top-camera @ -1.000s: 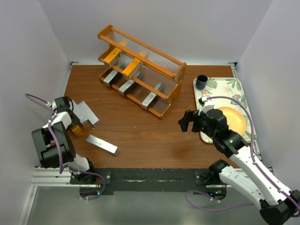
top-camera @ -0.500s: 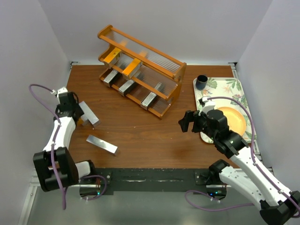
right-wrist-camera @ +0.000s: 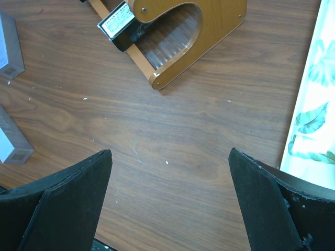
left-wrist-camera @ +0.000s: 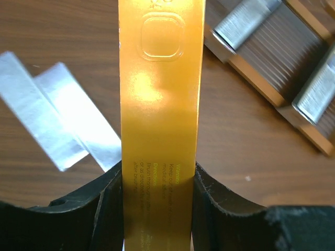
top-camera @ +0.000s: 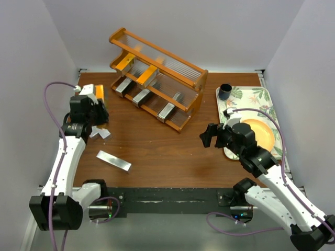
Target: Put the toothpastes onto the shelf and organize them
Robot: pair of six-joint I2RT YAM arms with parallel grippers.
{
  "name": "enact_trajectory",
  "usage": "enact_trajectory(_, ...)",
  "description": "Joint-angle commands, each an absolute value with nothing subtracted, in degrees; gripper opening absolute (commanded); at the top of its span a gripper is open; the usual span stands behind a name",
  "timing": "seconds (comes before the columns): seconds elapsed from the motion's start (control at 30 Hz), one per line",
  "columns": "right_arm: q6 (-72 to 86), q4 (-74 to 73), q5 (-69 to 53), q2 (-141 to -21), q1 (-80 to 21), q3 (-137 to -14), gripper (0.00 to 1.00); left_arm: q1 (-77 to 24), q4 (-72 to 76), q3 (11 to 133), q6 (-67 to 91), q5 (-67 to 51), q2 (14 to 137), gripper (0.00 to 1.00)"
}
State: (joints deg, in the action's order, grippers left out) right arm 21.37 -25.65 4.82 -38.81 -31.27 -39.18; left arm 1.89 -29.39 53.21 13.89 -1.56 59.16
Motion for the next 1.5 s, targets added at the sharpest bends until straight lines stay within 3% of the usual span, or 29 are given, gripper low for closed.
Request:
enact_trajectory(0.0, 20.7, -23.9, 5.1, -37.7, -31.3, -39.3, 0.98, -2.5, -33.9, 56.8, 12.2, -10.4, 57.2, 0.25)
enact_trajectory(0.4, 20.7, -23.8, 5.5, -37.3, -31.3, -39.3, 0.98, -15.8, -42.5, 63.5, 12.0, -15.4, 59.8, 0.25)
enact_trajectory(0.67, 20.7, -24.0, 6.2, -36.6, -31.3, -39.2, 0.98, -28.5, -42.2, 72.8, 12.0, -9.9, 70.2, 0.24)
enact_trajectory(1.47, 22.0, -24.8, 14.8, -31.9, -31.3, -38.5, 0.98, -32.5, -48.2, 115.8, 2.6, -5.1, 110.2, 0.26)
